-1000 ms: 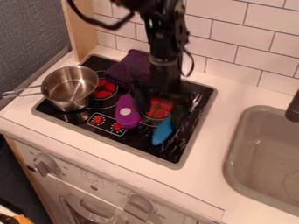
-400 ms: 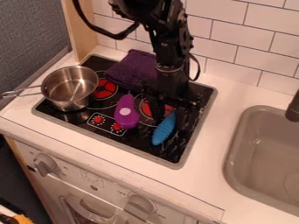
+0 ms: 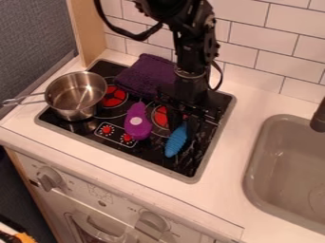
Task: Move the blue fork on the top of the violet towel that placed on the center top of the burner
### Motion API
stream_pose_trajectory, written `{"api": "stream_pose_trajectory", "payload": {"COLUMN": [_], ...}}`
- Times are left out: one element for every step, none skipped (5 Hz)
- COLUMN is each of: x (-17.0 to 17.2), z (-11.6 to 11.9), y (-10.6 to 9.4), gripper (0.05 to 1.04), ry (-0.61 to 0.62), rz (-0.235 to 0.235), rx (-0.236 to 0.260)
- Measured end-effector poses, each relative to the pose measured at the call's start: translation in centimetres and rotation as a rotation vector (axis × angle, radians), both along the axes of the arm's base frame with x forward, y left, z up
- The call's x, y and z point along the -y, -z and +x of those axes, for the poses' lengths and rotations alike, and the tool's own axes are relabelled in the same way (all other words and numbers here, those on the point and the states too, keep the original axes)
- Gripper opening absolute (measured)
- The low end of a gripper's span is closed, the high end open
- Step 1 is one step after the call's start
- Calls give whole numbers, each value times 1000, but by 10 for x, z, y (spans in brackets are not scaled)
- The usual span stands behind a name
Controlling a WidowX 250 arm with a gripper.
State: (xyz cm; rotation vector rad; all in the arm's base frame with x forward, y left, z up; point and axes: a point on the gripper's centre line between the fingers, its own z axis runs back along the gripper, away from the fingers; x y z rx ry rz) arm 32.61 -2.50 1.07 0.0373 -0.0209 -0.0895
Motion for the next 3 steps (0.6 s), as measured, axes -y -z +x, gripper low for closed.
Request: {"api": "stream_pose_trajectory", "payload": {"x": [-8,-29,-45], "z": [-1,15,34], "y": [-4,-38,-55], "gripper": [382,382,382], "ry": [6,-57,-83], "rz": [31,44,36], "rx": [2,84,120]}}
